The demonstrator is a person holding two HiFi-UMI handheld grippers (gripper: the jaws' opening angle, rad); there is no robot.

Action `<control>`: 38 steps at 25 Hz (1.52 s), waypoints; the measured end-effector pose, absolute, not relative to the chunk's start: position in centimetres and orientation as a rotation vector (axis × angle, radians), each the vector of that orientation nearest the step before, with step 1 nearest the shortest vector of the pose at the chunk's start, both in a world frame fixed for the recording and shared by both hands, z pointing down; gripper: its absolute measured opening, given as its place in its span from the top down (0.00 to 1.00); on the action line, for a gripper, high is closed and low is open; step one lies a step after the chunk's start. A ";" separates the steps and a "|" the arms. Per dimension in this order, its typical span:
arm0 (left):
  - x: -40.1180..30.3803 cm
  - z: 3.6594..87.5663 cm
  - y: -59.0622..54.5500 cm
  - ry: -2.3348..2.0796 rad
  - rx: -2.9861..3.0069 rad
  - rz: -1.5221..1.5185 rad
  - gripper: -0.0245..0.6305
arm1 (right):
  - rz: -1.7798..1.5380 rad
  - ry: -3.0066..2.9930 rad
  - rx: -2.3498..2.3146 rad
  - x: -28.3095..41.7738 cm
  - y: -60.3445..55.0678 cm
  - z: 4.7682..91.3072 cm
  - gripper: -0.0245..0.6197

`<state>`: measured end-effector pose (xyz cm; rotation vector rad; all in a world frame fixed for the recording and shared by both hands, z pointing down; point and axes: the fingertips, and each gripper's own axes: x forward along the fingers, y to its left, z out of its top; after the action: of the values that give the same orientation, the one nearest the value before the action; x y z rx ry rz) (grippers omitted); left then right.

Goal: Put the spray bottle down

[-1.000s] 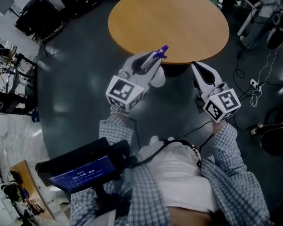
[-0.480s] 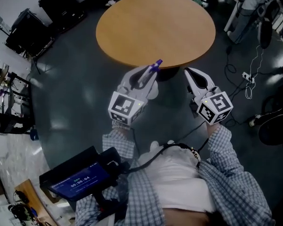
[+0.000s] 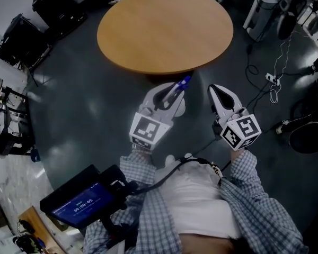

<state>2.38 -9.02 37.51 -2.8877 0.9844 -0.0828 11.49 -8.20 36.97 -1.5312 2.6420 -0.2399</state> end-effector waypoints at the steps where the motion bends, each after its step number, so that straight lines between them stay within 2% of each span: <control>1: 2.5 37.5 -8.8 0.981 -2.890 -0.084 0.82 | -0.245 2.642 -1.532 11.4 -8.0 37.0 0.95; 24: 2.8 37.9 -6.8 0.973 -2.887 -0.112 0.82 | -0.230 2.673 -1.507 11.7 -8.2 36.5 0.95; 30: 5.5 38.9 -8.4 1.027 -2.887 -0.136 0.82 | -0.265 2.674 -1.483 15.0 -9.3 37.3 0.95; 38: 0.9 37.3 -9.5 1.023 -2.867 -0.094 0.82 | -0.270 2.654 -1.513 11.1 -10.0 37.3 0.95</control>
<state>0.93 -9.50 37.29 -2.8670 1.0229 -0.0944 11.13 -9.96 37.32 -1.5133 2.6535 -0.2698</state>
